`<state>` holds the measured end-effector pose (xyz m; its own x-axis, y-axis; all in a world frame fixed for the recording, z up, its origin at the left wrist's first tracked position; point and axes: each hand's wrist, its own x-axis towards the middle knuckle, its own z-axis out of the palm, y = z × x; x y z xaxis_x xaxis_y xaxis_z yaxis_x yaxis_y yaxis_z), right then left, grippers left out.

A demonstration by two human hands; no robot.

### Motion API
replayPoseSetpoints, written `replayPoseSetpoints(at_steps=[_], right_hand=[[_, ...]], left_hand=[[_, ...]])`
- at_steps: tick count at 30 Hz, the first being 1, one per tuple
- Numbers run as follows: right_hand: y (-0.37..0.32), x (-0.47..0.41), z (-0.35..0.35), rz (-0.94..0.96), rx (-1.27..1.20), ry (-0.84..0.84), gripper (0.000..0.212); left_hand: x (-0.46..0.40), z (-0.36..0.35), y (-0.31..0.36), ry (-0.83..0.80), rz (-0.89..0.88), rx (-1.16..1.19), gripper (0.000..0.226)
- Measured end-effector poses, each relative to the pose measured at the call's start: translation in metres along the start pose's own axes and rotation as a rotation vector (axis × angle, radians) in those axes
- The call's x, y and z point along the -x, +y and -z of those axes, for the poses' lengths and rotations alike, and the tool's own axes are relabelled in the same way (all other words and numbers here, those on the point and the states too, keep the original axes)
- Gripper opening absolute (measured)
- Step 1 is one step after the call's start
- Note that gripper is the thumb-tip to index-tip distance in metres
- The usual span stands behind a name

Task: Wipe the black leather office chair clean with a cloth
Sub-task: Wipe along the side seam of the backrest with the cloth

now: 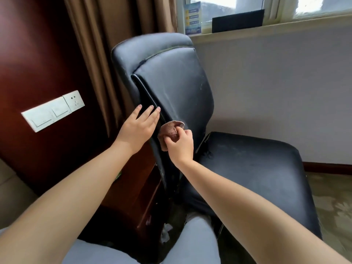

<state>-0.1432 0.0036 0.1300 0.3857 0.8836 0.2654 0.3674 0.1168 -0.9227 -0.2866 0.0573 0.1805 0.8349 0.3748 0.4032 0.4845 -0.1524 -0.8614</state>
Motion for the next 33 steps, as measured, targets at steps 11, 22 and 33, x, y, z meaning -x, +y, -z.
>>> replayPoseSetpoints(at_steps=[11,22,33], right_hand=[[-0.048,-0.028,0.001,0.195,0.036,0.034,0.049],[-0.06,-0.047,-0.008,0.291,-0.048,0.046,0.046],[-0.001,-0.018,-0.003,0.095,-0.106,0.017,0.047]], left_hand=[[-0.007,0.007,-0.036,0.09,0.115,0.049,0.036],[-0.03,0.004,-0.041,0.223,0.247,0.211,0.048],[-0.038,-0.01,-0.017,0.194,0.163,0.236,0.048]])
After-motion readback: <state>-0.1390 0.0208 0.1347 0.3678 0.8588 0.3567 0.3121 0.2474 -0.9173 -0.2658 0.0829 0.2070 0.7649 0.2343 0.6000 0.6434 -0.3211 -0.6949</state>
